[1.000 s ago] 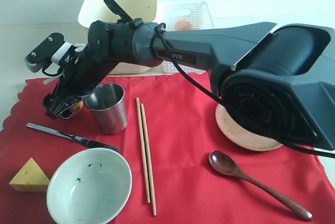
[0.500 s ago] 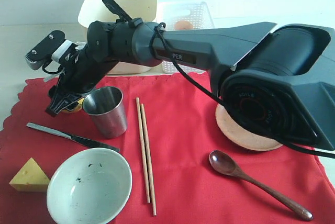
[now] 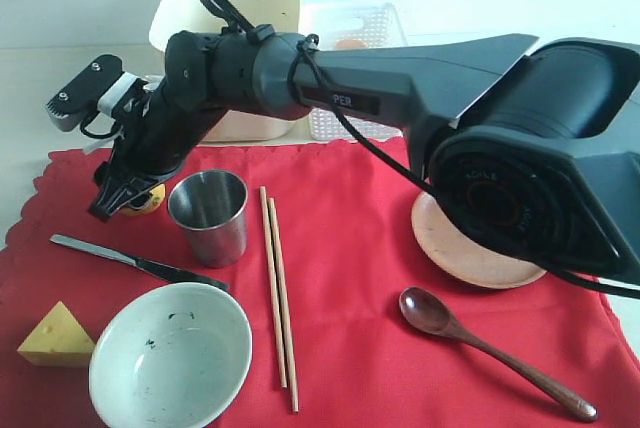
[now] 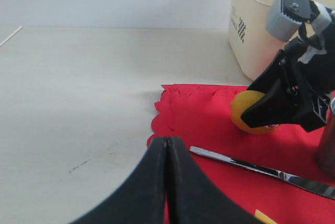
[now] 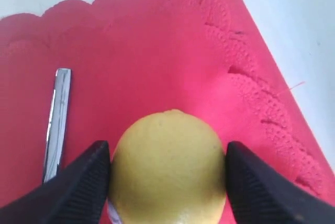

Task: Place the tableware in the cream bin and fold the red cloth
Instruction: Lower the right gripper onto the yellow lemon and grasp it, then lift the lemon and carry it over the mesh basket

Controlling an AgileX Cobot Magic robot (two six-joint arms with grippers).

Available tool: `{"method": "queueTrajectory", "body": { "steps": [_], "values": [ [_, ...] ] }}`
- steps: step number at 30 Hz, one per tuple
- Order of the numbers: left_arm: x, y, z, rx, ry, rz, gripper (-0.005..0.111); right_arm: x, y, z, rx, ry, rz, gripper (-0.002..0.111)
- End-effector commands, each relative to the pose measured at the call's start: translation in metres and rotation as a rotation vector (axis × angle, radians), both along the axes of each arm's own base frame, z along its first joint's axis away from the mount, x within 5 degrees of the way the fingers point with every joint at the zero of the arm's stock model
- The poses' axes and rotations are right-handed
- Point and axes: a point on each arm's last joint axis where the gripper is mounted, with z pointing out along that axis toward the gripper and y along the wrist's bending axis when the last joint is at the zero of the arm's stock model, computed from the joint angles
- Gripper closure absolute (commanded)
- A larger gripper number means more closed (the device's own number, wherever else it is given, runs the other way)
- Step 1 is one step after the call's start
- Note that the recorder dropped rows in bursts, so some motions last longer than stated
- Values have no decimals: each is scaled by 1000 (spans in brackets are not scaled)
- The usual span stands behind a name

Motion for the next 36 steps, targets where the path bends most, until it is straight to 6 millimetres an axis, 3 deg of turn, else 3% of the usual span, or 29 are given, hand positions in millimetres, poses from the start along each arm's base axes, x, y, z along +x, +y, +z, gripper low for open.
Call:
{"method": "queueTrajectory", "body": {
  "steps": [1, 18, 27, 36],
  "values": [
    [0, 0, 0, -12, -7, 0, 107, 0, 0, 29, 41, -47, 0, 108],
    [0, 0, 0, -12, -7, 0, 107, -14, -19, 130, 136, -64, -67, 108],
    [0, 0, 0, -12, -7, 0, 107, -13, -59, 193, 158, -68, -183, 108],
    [0, 0, 0, -12, -7, 0, 107, 1, -115, 231, 133, -58, -301, 108]
  ]
}}
